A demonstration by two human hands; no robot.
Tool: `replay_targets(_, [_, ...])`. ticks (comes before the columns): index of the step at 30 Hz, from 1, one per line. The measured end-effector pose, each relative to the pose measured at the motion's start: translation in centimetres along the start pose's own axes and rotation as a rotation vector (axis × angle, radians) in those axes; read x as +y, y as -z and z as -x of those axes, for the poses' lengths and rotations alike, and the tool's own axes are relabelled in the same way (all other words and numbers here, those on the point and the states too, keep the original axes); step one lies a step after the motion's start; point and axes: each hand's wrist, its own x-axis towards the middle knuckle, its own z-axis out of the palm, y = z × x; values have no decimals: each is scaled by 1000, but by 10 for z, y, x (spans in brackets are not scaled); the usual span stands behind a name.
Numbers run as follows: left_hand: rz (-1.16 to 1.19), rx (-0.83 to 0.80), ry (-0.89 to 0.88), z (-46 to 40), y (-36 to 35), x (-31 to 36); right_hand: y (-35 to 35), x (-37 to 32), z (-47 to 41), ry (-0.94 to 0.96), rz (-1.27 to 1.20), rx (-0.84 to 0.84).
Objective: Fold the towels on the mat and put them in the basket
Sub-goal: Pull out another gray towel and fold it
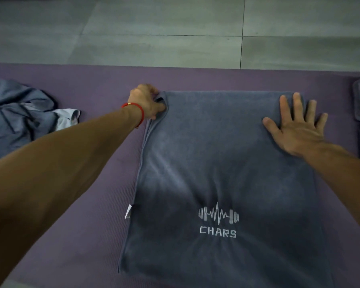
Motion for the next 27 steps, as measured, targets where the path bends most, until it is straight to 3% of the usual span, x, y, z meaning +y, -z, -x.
replay_targets(6, [-186, 123, 3, -6, 3, -4, 2, -3, 2, -21, 41, -6])
replay_targets(9, [-210, 115, -39, -8, 12, -3, 6, -25, 15, -14, 124, 156])
replay_targets(12, [6, 23, 95, -10, 17, -4, 1, -71, 40, 247, 137, 287])
replay_targets(15, [291, -61, 294, 1, 17, -4, -20, -111, 60, 439, 131, 199])
replay_targets(17, [338, -136, 348, 8, 19, -9, -34, -119, 64, 455, 145, 138])
replay_targets(22, [404, -499, 357, 22, 30, -37, -41, -117, 62, 442, 134, 113])
replay_targets(25, [455, -498, 321, 35, 29, -49, -39, -119, 64, 440, 142, 95])
replay_targets(27, [459, -371, 265, 40, 24, -51, -38, -118, 64, 433, 141, 80])
